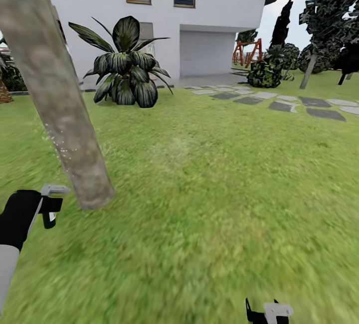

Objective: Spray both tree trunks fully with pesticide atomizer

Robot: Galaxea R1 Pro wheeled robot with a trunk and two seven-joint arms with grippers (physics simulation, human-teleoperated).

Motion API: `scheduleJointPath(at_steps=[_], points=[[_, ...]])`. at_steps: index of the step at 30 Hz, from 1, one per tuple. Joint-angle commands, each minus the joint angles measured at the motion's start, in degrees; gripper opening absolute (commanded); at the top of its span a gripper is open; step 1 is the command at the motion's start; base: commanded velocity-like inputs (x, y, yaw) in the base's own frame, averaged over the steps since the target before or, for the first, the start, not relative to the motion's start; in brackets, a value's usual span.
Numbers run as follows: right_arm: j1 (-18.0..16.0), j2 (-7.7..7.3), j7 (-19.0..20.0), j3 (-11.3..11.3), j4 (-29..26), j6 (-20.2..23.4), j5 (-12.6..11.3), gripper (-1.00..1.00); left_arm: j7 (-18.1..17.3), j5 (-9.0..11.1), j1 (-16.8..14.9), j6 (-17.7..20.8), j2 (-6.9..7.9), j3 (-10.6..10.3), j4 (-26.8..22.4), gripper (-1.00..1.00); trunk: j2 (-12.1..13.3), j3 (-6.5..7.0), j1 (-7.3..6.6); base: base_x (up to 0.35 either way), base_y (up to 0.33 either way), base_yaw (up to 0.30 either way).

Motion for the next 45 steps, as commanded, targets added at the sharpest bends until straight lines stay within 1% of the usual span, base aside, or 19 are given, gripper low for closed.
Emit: scheduleJointPath(at_steps=[1, 2, 4, 5, 7, 9, 11, 12, 14, 16, 17, 18, 23, 27, 29, 32, 40, 43, 45], points=[[0.00, 0.00, 0.00, 0.00, 0.00, 0.00, 0.00, 1.00, 0.02, 0.12, 0.33, -0.10, 0.00, 0.00, 0.16, -1.00, 0.00, 0.00, 0.00, 0.176, -0.245, 0.088], [0.00, 0.00, 0.00, 0.00, 0.00, 0.00, 0.00, 1.00, 0.03, 0.37, 0.52, -0.81, -0.21, 0.00, 1.17, -1.00, 0.00, 0.00, 0.00, 0.177, -0.244, 0.045], [0.00, 0.00, 0.00, 0.01, 0.00, 0.00, 0.00, 1.00, 0.07, 0.45, 0.65, -3.70, -1.31, 0.07, 3.18, -1.00, 0.00, 0.00, 0.00, 0.178, -0.243, 0.019], [0.00, 0.00, 0.00, 0.00, 0.00, 0.00, 0.00, 1.00, 0.37, 0.47, 0.74, -5.87, -1.74, 0.42, 4.10, -1.00, 0.00, 0.00, 0.00, 0.188, -0.236, 0.008], [0.00, 0.00, 0.00, 0.00, 0.06, 0.04, 0.00, 1.00, 2.63, 0.56, 1.02, -10.93, -2.44, 3.71, 7.30, -1.00, 0.00, 0.00, 0.00, 0.203, -0.225, 0.002], [0.00, 0.00, 0.00, 0.00, 0.08, 0.08, 0.00, 1.00, 5.23, 0.52, 1.72, -14.68, -2.53, 4.88, 10.18, -1.00, 0.00, 0.00, 0.00, 0.230, -0.197, 0.000], [0.00, 0.00, 0.00, 0.01, 0.09, 0.08, 0.00, 1.00, 8.50, 0.56, 3.32, -16.74, -2.50, 5.93, 12.07, -1.00, 0.00, 0.00, 0.00, 0.281, -0.114, 0.000], [0.00, 0.00, 0.00, 0.02, 0.09, 0.09, 0.00, 1.00, 9.40, 0.62, 4.35, -17.33, -2.52, 6.74, 12.43, -1.00, 0.00, 0.00, 0.00, 0.315, -0.041, 0.000], [0.00, 0.00, -0.05, 0.00, 0.64, 0.09, 0.00, 1.00, 10.20, 0.72, 5.99, -19.51, -2.64, 8.00, 12.67, -1.00, 0.00, 0.00, 0.00, 0.330, -0.015, 0.000], [0.00, 0.00, -0.08, 0.00, 0.87, 0.09, -0.05, 1.00, 10.35, 0.82, 6.34, -20.75, -2.82, 8.29, 12.65, -1.00, 0.00, 0.00, 0.00, 0.336, -0.004, 0.000], [0.00, 0.00, -0.08, 0.00, 0.91, 0.09, -0.04, 1.00, 10.38, 0.84, 6.43, -21.06, -3.31, 8.39, 12.46, -1.00, 0.00, 0.00, 0.00, 0.338, -0.001, 0.000], [0.00, -0.09, -0.09, 0.04, 0.96, 0.09, -0.04, 1.00, 10.40, 0.81, 6.48, -21.26, -4.24, 8.47, 12.16, -1.00, 0.00, 0.00, 0.00, 0.273, -0.001, 0.022], [0.00, -0.18, -0.09, 0.08, 1.04, 0.00, 0.00, 1.00, 10.09, 0.86, 6.51, -21.38, -6.89, 8.47, 11.94, -1.00, 0.00, 0.00, 0.00, 0.058, 0.000, 0.202], [0.00, -0.18, -0.15, 0.09, 1.05, 0.04, 0.00, 1.00, 9.82, 0.93, 6.51, -21.30, -7.34, 8.47, 11.90, -1.00, 0.00, 0.00, 0.00, 0.003, 0.000, 0.273], [0.00, -0.18, -0.17, 0.09, 1.05, 0.08, 0.00, 1.00, 9.85, 0.90, 6.51, -21.30, -7.97, 8.44, 11.88, -1.00, 0.00, 0.00, 0.00, 0.000, 0.000, 0.277], [0.00, -0.18, -0.17, 0.09, 1.05, 0.09, 0.00, 1.00, 9.88, 0.86, 6.51, -21.32, -8.55, 8.44, 11.84, -1.00, 0.00, 0.00, 0.00, 0.000, 0.000, 0.277], [0.00, -0.18, -0.18, 0.09, 1.05, 0.09, -0.01, 1.00, 9.89, 0.91, 6.51, -21.28, -8.83, 8.43, 11.84, -1.00, 0.00, 0.00, 0.00, 0.000, 0.000, 0.277], [0.00, -0.18, -0.18, 0.09, 1.06, 0.07, -0.02, 1.00, 9.89, 0.86, 6.51, -21.34, -9.61, 8.30, 11.78, -1.00, 0.00, 0.00, 0.00, 0.000, 0.000, 0.278], [0.00, -0.18, -0.18, 0.09, 1.07, 0.05, -0.02, 1.00, 9.89, 0.86, 6.51, -21.37, -9.87, 8.16, 11.77, -1.00, 0.00, 0.00, 0.00, 0.014, 0.000, 0.278]])
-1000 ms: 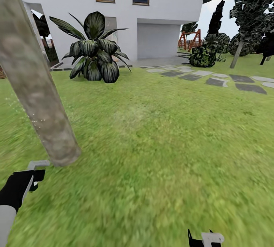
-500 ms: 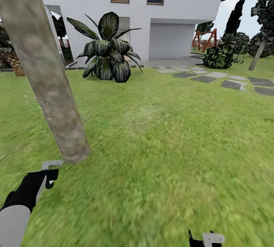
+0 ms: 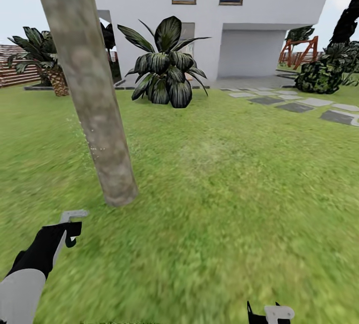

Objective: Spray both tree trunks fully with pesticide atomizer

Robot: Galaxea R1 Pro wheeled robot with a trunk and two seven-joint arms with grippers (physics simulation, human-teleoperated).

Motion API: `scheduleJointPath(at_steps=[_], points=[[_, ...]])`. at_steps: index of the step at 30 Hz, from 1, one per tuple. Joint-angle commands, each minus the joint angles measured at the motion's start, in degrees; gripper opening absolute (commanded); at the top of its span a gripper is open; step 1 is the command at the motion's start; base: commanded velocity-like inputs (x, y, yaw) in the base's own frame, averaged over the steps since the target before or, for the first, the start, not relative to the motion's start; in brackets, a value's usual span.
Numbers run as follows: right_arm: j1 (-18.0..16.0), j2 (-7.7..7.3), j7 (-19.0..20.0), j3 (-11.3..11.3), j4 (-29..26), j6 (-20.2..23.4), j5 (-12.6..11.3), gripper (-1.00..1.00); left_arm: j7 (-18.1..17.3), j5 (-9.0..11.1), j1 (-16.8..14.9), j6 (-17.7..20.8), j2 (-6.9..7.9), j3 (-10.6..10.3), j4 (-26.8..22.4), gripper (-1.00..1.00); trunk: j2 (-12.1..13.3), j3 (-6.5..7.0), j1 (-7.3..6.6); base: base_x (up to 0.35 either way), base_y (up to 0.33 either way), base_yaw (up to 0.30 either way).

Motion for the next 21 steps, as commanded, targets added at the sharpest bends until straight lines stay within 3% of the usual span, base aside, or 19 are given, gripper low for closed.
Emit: scheduleJointPath(at_steps=[1, 21], points=[[0.00, 0.00, 0.00, 0.01, -0.01, -0.01, 0.02, 1.00, 0.00, -0.09, 0.00, 0.02, -0.03, -0.04, -0.01, -1.00, 0.00, 0.00, 0.00, 0.060, 0.000, 0.278], [0.00, 0.00, 0.00, 0.01, 0.05, 0.04, 0.03, 1.00, -0.09, -0.13, 0.00, 0.08, -0.37, -0.25, -0.89, -1.00, 0.00, 0.00, 0.00, 0.214, -0.169, 0.265]])
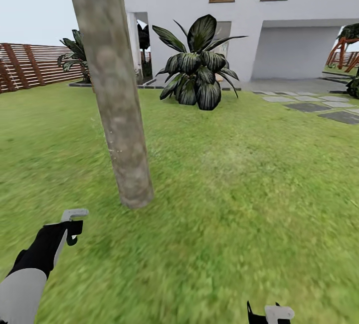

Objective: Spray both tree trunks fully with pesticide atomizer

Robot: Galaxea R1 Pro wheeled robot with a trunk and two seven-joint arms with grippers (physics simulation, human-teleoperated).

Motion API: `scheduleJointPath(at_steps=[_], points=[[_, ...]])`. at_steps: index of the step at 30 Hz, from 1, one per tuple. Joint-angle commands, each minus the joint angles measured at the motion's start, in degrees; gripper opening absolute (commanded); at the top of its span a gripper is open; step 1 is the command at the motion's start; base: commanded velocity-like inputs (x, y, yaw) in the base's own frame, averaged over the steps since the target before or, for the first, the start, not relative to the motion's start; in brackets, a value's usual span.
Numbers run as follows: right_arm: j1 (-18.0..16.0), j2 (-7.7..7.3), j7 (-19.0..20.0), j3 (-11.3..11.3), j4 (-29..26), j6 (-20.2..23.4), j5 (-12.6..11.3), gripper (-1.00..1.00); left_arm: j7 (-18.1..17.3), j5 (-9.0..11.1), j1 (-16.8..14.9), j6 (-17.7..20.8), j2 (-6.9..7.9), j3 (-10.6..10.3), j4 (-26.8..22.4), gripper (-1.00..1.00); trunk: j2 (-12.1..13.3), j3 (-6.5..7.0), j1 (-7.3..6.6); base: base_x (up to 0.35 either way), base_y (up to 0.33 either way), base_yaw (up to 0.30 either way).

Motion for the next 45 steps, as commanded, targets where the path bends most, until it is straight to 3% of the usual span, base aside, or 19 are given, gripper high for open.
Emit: scheduleJointPath(at_steps=[1, 25, 40, 43, 44, 45], points=[[0.00, 0.00, 0.00, 0.00, -0.02, 0.00, 0.00, 1.00, 0.00, -0.14, -0.01, -0.03, -0.19, 0.00, -0.05, -1.00, 0.00, 0.00, 0.00, 0.227, -0.199, 0.056], [0.00, 0.00, 0.09, 0.00, 0.02, -0.09, 0.00, 1.00, 0.00, -0.17, -0.01, 0.07, -0.42, -0.04, 0.08, -1.00, 0.00, 0.00, 0.00, 0.221, -0.201, 0.009], [0.00, 0.00, 0.09, 0.00, 0.02, -0.01, 0.00, 1.00, -0.02, -0.17, 0.08, -0.01, -1.72, -0.10, 0.00, -1.00, 0.00, 0.00, 0.00, 0.194, -0.179, 0.236], [0.00, -0.02, 0.09, 0.00, 0.02, -0.06, 0.00, 1.00, -0.81, -0.06, 0.08, 0.07, -1.80, -0.16, -0.25, -1.00, 0.00, 0.00, 0.00, 0.002, -0.017, 0.033], [0.00, -0.02, 0.09, 0.00, 0.02, -0.08, -0.04, 1.00, -2.24, -0.07, 0.08, 0.27, -1.81, -0.18, -1.62, -1.00, 0.00, 0.00, 0.00, 0.000, -0.004, 0.007], [0.00, -0.01, 0.09, 0.00, 0.02, -0.08, -0.04, 1.00, -5.91, -0.18, 0.01, 0.56, -1.78, -0.54, -3.90, -1.00, 0.00, 0.00, 0.00, 0.000, -0.001, 0.002]])
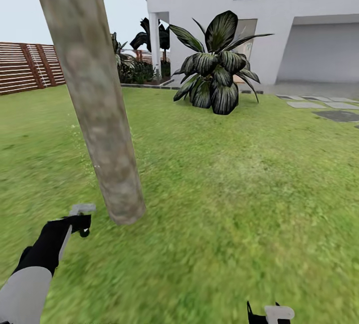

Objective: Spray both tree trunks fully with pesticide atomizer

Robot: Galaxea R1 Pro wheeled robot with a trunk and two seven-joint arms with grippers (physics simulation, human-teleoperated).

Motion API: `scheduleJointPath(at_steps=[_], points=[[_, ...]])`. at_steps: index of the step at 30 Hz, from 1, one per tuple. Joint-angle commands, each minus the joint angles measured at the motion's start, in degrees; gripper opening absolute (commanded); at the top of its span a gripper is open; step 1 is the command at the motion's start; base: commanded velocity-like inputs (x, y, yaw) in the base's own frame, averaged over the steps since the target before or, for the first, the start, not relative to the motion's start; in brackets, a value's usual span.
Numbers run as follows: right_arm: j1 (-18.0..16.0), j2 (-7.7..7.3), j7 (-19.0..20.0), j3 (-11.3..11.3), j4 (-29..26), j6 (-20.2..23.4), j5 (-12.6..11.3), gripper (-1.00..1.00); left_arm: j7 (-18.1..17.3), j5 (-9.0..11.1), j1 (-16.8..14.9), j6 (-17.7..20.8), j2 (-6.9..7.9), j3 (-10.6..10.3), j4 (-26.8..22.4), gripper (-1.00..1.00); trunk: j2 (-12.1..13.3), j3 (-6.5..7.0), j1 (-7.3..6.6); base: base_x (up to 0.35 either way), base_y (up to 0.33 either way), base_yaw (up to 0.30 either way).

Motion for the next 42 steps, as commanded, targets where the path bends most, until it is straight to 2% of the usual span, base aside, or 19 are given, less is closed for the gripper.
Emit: scheduleJointPath(at_steps=[1, 3, 4, 5, 8, 10, 11, 14, 15, 16, 20, 22, 24, 26, 27, 29, 37, 42], points=[[0.00, 0.00, 0.00, 0.00, 0.00, 0.00, 0.01, 1.00, -3.51, -0.48, -0.13, 0.22, 0.17, -0.94, -1.05, -1.00, 0.00, -0.01, 0.00, 0.000, -0.001, 0.001], [0.00, -0.06, -0.01, -0.03, 0.00, 0.00, -0.03, 1.00, -9.68, -0.90, -0.51, 1.86, 0.49, -3.98, -1.83, -1.00, 0.00, -0.01, 0.00, 0.000, 0.000, 0.000], [0.00, -0.12, -0.02, -0.06, 0.00, 0.00, -0.04, 1.00, -11.05, -1.02, -0.65, 3.18, 0.64, -5.14, -2.04, -1.00, 0.00, -0.01, 0.00, 0.000, 0.000, 0.000], [0.00, -0.37, -0.04, -0.05, 0.00, 0.00, -0.04, 1.00, -12.02, -1.11, -0.90, 4.74, 0.86, -5.97, -3.34, -1.00, 0.00, -0.01, 0.00, 0.000, 0.000, 0.000], [0.00, -0.50, -0.07, -0.01, 0.00, 0.00, -0.04, 1.00, -12.54, -1.20, -3.78, 6.49, 1.42, -6.38, -6.86, -1.00, 0.00, -0.01, 0.00, 0.000, 0.000, 0.000], [0.00, -0.52, -0.02, 0.00, 0.00, 0.00, -0.04, 1.00, -12.80, -1.16, -4.48, 9.49, 3.21, -6.51, -7.95, -1.00, 0.00, -0.01, 0.00, 0.000, 0.000, 0.000], [0.00, -0.52, -0.02, 0.00, 0.00, 0.00, -0.04, 1.00, -12.92, -1.14, -4.34, 10.03, 4.61, -6.59, -8.14, -1.00, 0.00, -0.01, 0.00, 0.000, 0.000, 0.000], [0.00, -0.52, 0.00, 0.00, 0.00, 0.00, -0.02, 1.00, -13.11, -0.92, -4.18, 10.31, 7.46, -6.64, -8.24, -1.00, 0.00, -0.01, 0.00, 0.000, 0.000, 0.000], [0.00, -0.52, 0.00, 0.00, 0.00, 0.00, -0.03, 1.00, -13.16, -0.88, -4.15, 10.34, 7.99, -6.78, -8.28, -1.00, 0.00, -0.01, 0.00, 0.000, 0.000, 0.000], [0.00, -0.52, 0.00, 0.00, 0.00, 0.00, -0.04, 1.00, -13.21, -0.84, -4.15, 10.36, 8.04, -7.50, -8.32, -1.00, 0.00, -0.01, 0.00, 0.000, 0.000, 0.000], [0.00, -0.52, -0.01, 0.00, 0.00, 0.00, -0.04, 1.00, -13.22, -0.30, -4.14, 10.55, 7.70, -14.81, -7.99, -1.00, 0.00, -0.01, 0.00, 0.000, 0.000, 0.000], [0.00, -0.52, -0.02, 0.00, 0.00, 0.00, -0.04, 1.00, -13.76, -0.21, -4.19, 10.56, 7.43, -15.23, -7.73, -1.00, 0.00, -0.01, 0.00, 0.000, 0.000, 0.000], [0.00, -0.52, -0.01, 0.00, 0.00, 0.00, -0.04, 1.00, -16.17, -0.45, -4.50, 10.56, 7.87, -15.26, -7.58, -1.00, 0.00, -0.01, 0.00, 0.000, 0.000, 0.000], [0.00, -0.52, -0.01, 0.00, 0.00, 0.00, -0.04, 1.00, -18.23, -0.58, -4.66, 10.44, 9.64, -15.29, -7.81, -1.00, 0.00, -0.01, 0.00, 0.000, 0.000, 0.000], [0.00, -0.52, 0.00, 0.00, 0.00, 0.00, -0.04, 1.00, -18.38, -0.60, -4.63, 10.36, 9.85, -15.36, -7.88, -1.00, 0.00, -0.01, 0.00, 0.000, 0.000, 0.000], [0.00, -0.52, 0.00, 0.00, 0.00, 0.00, -0.01, 1.00, -18.37, -0.64, -4.38, 10.24, 9.87, -15.54, -7.85, -1.00, 0.00, -0.01, 0.00, -0.025, 0.000, 0.000], [0.00, -0.44, 0.00, 0.00, -0.08, 0.00, -0.04, 1.00, -18.12, -0.79, -5.32, 10.93, 6.04, -15.82, -9.21, -1.00, 0.00, -0.01, 0.00, -0.275, 0.000, 0.084], [0.00, -0.43, 0.00, 0.00, -0.07, 0.00, -0.04, 1.00, -18.10, -0.94, -5.65, 11.25, 6.34, -15.49, -10.39, -1.00, 0.00, -0.01, 0.00, -0.026, 0.000, 0.132]])
